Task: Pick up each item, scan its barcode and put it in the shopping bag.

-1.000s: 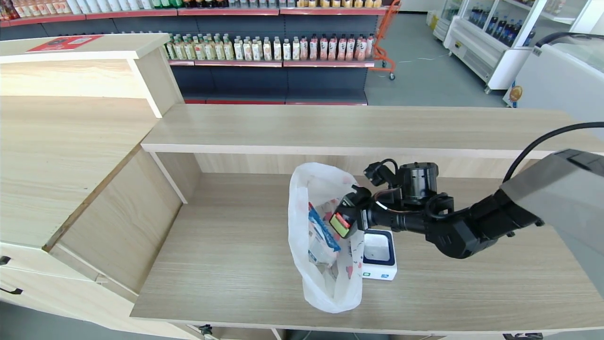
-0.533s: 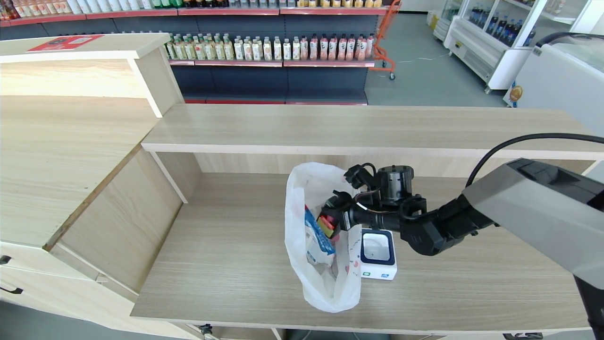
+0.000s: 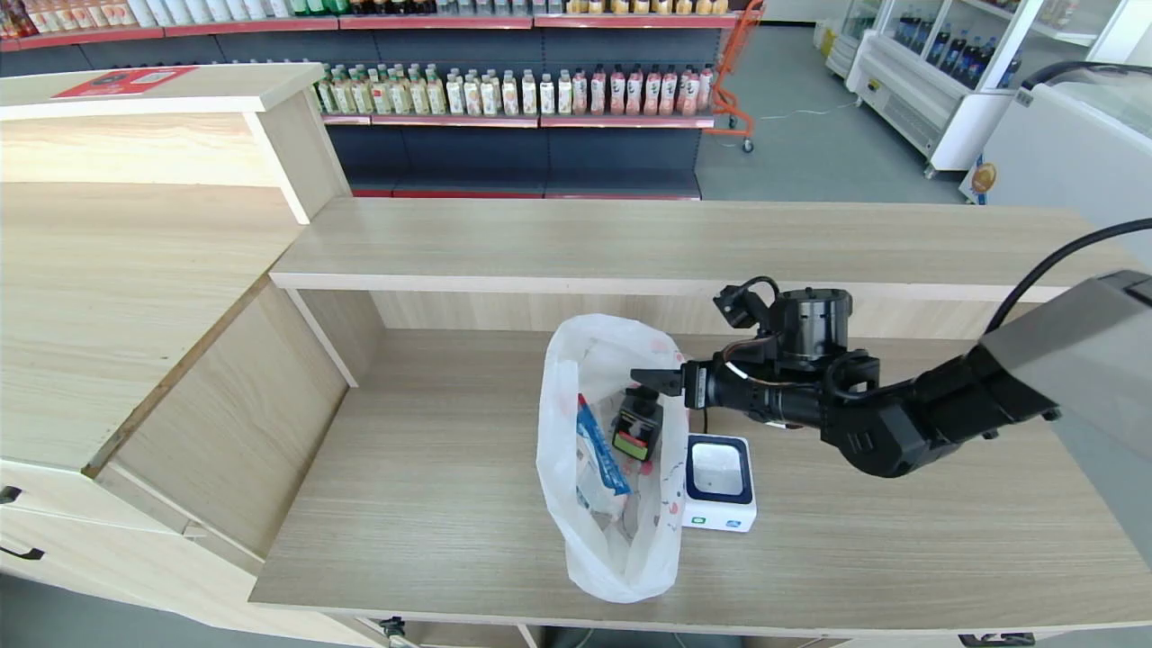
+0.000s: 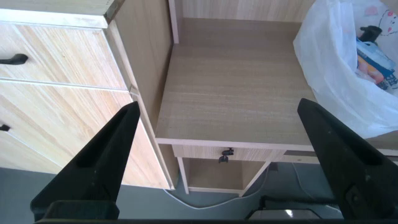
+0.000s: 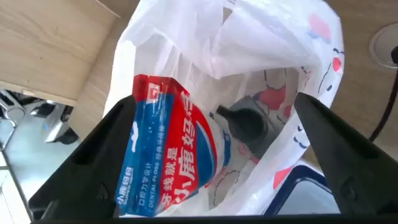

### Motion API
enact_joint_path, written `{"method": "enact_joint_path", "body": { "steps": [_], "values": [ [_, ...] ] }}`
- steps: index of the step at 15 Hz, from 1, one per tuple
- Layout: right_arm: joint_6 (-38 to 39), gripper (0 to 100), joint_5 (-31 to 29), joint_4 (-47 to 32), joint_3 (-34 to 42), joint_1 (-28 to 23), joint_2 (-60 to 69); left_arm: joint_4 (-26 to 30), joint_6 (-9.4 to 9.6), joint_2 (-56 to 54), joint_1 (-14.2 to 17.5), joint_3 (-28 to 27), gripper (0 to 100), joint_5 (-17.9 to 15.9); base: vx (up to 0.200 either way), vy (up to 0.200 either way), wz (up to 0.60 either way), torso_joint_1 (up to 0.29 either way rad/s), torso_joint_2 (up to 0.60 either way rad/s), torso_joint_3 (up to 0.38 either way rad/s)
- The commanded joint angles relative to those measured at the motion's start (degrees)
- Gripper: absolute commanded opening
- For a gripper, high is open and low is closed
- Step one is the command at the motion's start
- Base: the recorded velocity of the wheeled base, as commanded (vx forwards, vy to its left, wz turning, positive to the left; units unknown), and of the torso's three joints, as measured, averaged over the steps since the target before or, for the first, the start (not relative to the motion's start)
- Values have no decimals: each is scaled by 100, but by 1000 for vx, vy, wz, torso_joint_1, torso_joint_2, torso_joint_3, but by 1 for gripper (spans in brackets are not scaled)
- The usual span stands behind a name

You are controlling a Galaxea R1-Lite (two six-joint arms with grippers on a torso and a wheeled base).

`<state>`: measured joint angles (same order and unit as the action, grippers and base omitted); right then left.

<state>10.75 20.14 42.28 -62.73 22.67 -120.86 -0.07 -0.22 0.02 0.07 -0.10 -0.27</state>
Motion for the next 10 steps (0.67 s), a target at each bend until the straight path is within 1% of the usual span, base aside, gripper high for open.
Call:
{"method": "enact_joint_path", "body": {
  "steps": [1,2,3,4,5,6,7,8,9,10],
  "values": [
    [498,100,104,-9,973,-378,1381,-1,-4,-2,1,1,100,0,0,0,0,0,0,0],
    [630,100,289,-35,1404,-562,1961,-1,-4,-2,1,1,100,0,0,0,0,0,0,0],
    [639,100,350,-150,1773,-721,2435,-1,-4,-2,1,1,100,0,0,0,0,0,0,0],
    [639,100,350,-378,2098,-852,2971,-1,-4,-2,1,1,100,0,0,0,0,0,0,0],
    [639,100,350,-378,2098,-852,2971,-1,-4,-2,1,1,100,0,0,0,0,0,0,0],
    [595,100,315,-607,2705,-1169,3824,-1,4,-2,1,1,100,0,0,0,0,0,0,0],
    [533,100,298,-615,2907,-1283,4026,-1,4,-2,1,1,100,0,0,0,0,0,0,0],
    [261,100,280,-765,3382,-1705,4703,-1,-4,-2,1,1,100,-8,0,0,0,0,0,0],
    [15,100,219,-1064,3707,-1951,5257,-1,4,-2,1,1,100,0,0,0,0,0,0,0],
    [-311,100,-63,-1661,4050,-2162,6092,-1,-4,-2,1,1,100,0,0,0,0,0,0,0]
  ]
}}
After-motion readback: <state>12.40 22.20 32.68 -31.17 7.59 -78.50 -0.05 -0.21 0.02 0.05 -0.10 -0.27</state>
